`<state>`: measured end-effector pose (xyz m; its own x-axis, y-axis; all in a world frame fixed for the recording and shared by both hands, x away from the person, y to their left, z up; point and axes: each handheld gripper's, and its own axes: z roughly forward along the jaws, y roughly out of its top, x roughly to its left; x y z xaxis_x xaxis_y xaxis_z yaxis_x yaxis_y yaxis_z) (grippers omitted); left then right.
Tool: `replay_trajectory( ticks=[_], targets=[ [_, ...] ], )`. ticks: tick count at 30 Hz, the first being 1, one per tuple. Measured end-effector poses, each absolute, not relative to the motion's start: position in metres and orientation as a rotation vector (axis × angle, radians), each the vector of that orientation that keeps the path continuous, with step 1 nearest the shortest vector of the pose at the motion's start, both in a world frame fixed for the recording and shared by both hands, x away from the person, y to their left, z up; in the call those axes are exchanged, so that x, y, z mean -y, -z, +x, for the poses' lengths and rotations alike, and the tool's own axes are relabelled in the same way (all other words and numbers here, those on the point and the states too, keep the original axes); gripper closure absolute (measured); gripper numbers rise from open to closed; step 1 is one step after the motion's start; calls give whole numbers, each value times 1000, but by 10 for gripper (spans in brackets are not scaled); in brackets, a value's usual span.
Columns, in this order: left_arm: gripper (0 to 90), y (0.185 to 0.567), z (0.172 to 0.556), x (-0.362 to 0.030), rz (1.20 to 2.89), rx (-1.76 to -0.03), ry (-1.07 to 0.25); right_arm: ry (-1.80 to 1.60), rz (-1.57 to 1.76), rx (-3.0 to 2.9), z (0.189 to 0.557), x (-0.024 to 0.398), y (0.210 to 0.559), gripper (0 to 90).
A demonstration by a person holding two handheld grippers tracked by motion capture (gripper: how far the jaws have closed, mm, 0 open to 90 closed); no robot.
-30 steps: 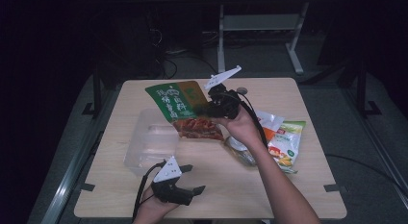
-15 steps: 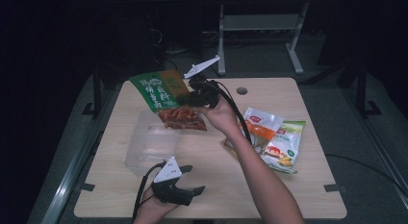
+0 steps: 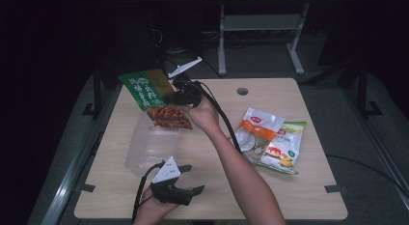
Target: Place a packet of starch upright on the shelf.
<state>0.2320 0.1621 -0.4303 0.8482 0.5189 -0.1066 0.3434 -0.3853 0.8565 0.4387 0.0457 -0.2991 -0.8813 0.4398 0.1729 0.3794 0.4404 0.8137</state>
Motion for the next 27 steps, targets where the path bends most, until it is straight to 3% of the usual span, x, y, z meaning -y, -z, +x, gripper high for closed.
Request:
replay_trajectory(
  ticks=[27],
  targets=[
    [203, 430, 233, -164, 2016, -623, -228, -1509, 884, -2584, 456, -68, 363, 893]
  ],
)
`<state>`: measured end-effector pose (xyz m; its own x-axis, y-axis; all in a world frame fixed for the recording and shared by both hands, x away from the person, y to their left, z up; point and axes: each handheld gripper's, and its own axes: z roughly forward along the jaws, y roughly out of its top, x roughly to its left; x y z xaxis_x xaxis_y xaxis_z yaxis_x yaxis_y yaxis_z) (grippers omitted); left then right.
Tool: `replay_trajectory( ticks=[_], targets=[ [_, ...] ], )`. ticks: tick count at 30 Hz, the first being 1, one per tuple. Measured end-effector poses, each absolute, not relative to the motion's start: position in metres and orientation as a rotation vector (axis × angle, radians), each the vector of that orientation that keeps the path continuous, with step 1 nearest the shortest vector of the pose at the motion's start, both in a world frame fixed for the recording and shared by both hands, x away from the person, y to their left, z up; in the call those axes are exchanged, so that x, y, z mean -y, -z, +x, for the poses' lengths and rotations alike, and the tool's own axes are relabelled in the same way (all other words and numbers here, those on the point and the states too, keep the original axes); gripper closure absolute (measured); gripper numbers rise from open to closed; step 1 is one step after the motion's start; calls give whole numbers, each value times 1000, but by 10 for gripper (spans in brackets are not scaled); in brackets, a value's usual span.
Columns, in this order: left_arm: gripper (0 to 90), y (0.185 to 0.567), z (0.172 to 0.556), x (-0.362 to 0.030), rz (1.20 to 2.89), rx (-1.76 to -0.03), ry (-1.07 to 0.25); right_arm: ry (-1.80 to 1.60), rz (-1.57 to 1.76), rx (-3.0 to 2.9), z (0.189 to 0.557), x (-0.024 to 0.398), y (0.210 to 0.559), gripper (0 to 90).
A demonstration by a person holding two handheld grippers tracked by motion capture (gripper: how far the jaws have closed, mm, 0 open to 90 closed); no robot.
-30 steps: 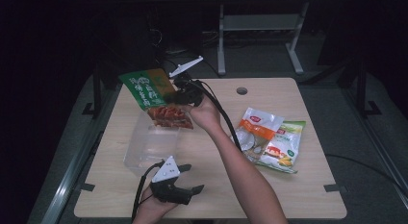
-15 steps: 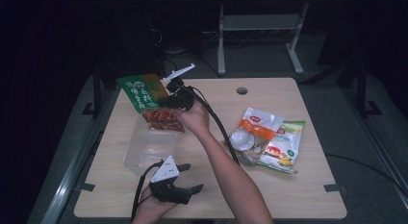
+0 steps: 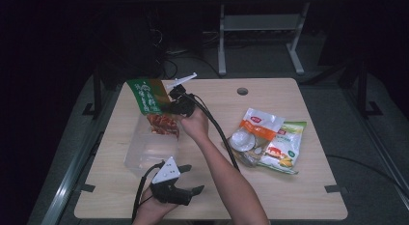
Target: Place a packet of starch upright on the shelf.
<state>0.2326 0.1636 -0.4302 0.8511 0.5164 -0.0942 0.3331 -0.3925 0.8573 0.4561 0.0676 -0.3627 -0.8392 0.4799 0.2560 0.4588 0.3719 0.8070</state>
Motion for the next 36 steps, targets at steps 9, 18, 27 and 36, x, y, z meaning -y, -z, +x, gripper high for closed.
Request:
replay_trajectory(
  ticks=[9, 18, 27, 36],
  targets=[
    [203, 430, 234, -165, 2010, -632, -231, -1510, 906, -2580, 460, -54, 378, 893],
    [204, 431, 234, -165, 2018, -628, -233, -1510, 915, -2586, 463, -48, 382, 886],
    [204, 430, 236, -166, 2013, -633, -236, -1479, 897, -2568, 459, -38, 370, 611],
    [203, 431, 235, -164, 2011, -635, -231, -1462, 885, -2569, 448, -16, 360, 514]
  ],
)
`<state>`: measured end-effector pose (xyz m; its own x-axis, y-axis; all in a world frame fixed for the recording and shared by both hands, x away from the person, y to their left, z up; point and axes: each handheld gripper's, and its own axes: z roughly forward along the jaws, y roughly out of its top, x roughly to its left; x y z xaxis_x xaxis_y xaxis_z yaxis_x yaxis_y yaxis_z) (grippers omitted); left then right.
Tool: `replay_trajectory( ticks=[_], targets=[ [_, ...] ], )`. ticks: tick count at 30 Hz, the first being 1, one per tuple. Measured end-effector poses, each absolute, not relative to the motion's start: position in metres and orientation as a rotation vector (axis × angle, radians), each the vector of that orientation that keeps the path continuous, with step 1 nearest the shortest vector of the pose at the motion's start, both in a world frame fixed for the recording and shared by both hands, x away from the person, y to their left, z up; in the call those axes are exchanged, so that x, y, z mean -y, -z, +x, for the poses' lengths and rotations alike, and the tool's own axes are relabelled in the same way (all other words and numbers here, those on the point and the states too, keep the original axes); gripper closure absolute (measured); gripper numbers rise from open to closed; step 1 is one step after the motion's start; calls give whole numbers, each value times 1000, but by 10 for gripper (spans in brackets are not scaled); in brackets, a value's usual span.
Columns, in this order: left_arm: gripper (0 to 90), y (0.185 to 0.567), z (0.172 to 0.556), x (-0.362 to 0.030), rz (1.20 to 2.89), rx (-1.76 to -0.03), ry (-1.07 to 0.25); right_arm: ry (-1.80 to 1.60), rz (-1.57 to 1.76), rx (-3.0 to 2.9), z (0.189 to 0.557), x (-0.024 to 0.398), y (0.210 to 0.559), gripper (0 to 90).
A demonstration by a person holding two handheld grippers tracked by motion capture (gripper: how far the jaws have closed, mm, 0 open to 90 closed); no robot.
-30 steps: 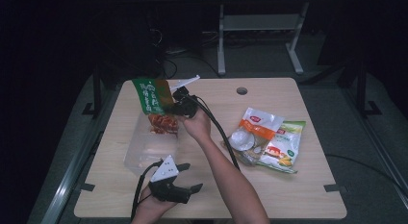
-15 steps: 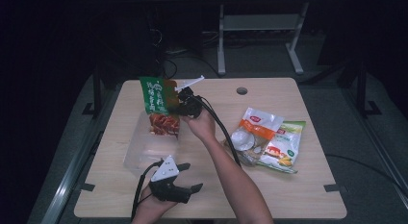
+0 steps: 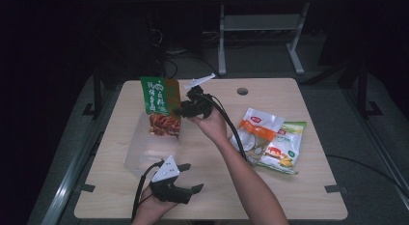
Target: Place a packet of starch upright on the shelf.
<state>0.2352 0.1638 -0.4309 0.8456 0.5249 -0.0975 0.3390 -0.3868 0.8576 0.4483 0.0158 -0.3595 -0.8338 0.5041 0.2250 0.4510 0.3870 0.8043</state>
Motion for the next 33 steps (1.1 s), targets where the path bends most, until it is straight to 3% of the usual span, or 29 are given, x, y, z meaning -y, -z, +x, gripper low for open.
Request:
replay_trajectory(
  ticks=[33],
  targets=[
    [203, 433, 235, -161, 2029, -632, -225, -1382, 910, -2602, 415, 65, 353, 417]
  ],
)
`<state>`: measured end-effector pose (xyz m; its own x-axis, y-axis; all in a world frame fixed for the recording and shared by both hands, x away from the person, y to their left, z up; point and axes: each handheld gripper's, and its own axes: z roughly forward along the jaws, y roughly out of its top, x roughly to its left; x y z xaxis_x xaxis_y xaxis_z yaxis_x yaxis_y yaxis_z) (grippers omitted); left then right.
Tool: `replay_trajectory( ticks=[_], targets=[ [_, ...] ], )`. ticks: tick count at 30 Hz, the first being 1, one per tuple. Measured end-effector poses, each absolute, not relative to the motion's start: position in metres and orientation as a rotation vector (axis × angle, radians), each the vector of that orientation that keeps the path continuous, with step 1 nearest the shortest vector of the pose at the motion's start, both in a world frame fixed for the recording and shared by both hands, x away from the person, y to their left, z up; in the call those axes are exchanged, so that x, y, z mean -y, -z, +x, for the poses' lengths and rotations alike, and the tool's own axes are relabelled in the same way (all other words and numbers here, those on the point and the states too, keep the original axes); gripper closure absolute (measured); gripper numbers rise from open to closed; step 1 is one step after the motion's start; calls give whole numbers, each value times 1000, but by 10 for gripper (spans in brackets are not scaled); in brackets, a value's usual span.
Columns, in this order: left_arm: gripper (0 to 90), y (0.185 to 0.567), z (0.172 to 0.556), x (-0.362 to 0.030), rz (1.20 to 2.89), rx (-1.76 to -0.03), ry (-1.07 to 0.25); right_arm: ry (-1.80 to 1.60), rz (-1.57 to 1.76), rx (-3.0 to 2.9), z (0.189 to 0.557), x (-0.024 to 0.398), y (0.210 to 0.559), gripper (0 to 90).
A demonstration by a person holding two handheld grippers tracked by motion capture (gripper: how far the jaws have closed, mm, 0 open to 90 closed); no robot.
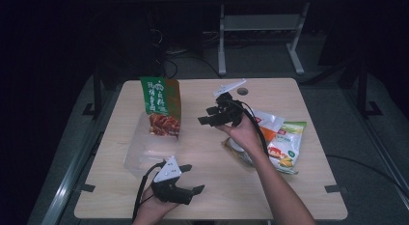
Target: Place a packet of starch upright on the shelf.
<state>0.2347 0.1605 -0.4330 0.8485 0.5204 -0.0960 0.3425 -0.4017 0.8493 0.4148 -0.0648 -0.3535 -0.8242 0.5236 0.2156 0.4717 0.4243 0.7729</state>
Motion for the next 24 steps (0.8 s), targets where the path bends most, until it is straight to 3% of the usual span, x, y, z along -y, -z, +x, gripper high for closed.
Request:
replay_trajectory(
  ticks=[24],
  targets=[
    [202, 433, 236, -161, 2026, -635, -229, -1297, 1043, -2620, 394, 122, 368, 390]
  ],
)
